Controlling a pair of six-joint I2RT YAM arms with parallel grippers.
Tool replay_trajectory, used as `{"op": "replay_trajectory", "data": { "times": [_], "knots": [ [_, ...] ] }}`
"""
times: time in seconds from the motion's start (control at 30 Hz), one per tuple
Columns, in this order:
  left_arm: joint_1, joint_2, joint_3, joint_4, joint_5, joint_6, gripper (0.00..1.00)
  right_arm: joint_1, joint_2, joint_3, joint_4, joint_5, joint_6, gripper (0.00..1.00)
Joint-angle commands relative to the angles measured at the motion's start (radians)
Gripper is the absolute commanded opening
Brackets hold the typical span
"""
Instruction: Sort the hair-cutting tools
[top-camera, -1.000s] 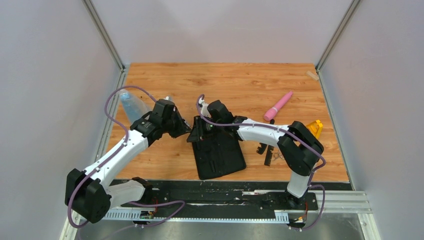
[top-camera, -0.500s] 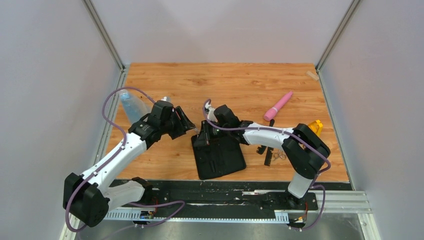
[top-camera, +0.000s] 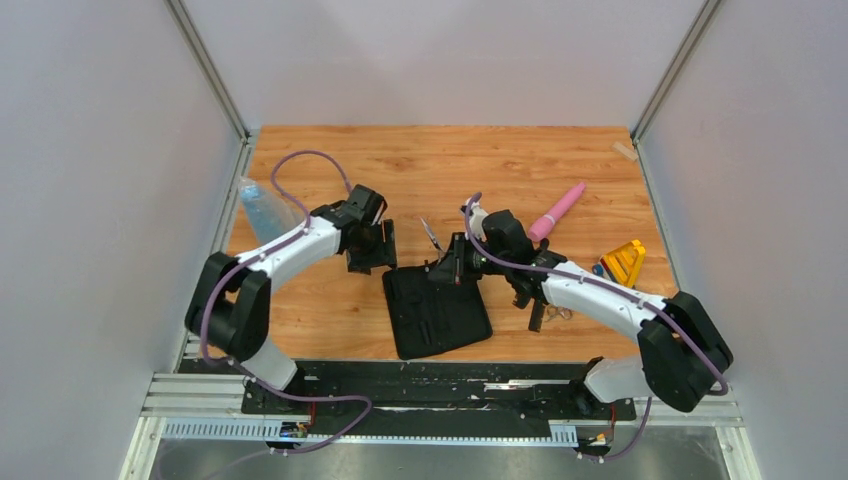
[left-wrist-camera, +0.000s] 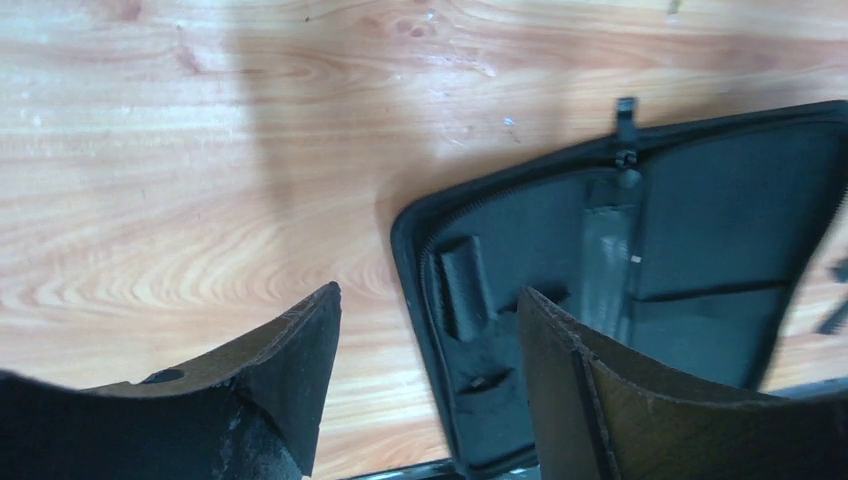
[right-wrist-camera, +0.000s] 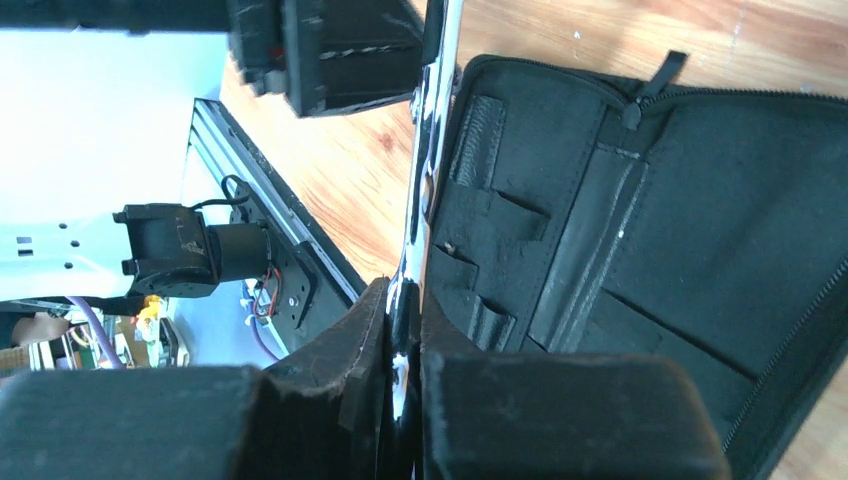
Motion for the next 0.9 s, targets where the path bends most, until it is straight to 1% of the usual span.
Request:
{"op": "replay_trajectory", "data": {
  "times": [0.0,0.17,0.27,0.47,0.6,0.67,0.77,0.87],
  "knots": [
    [-0.004,0.135,0.135,-0.069,0.012,0.188,0.71,-0.006,-0.074,-0.042,-0.032,0.049,-0.013,0.00],
    [-0.016,0.290,0.282,-0.166,0.021,0.322,0.70,-0.017,-0.110,-0.069,-0.039,0.063,-0.007,0.00],
    [-0.028,0.362,0.326,-0.196,0.012,0.366,0.68,-0.024,-0.118,-0.071,-0.046,0.069,-0.011,0.00],
    [-0.067,0.448,0.391,-0.251,0.032,0.455,0.63,-0.034,-0.123,-0.076,-0.048,0.063,-0.018,0.00],
    [-0.086,0.486,0.409,-0.275,0.037,0.463,0.55,-0.037,-0.121,-0.078,-0.049,0.050,-0.021,0.00],
    [-0.087,0.485,0.405,-0.270,0.041,0.461,0.49,-0.038,-0.125,-0.078,-0.051,0.048,-0.024,0.00],
    [-0.086,0.467,0.392,-0.267,0.046,0.468,0.46,-0.039,-0.129,-0.078,-0.055,0.047,-0.030,0.00],
    [-0.087,0.455,0.380,-0.262,0.022,0.470,0.34,-0.038,-0.124,-0.074,-0.057,0.040,-0.036,0.00]
  ]
}}
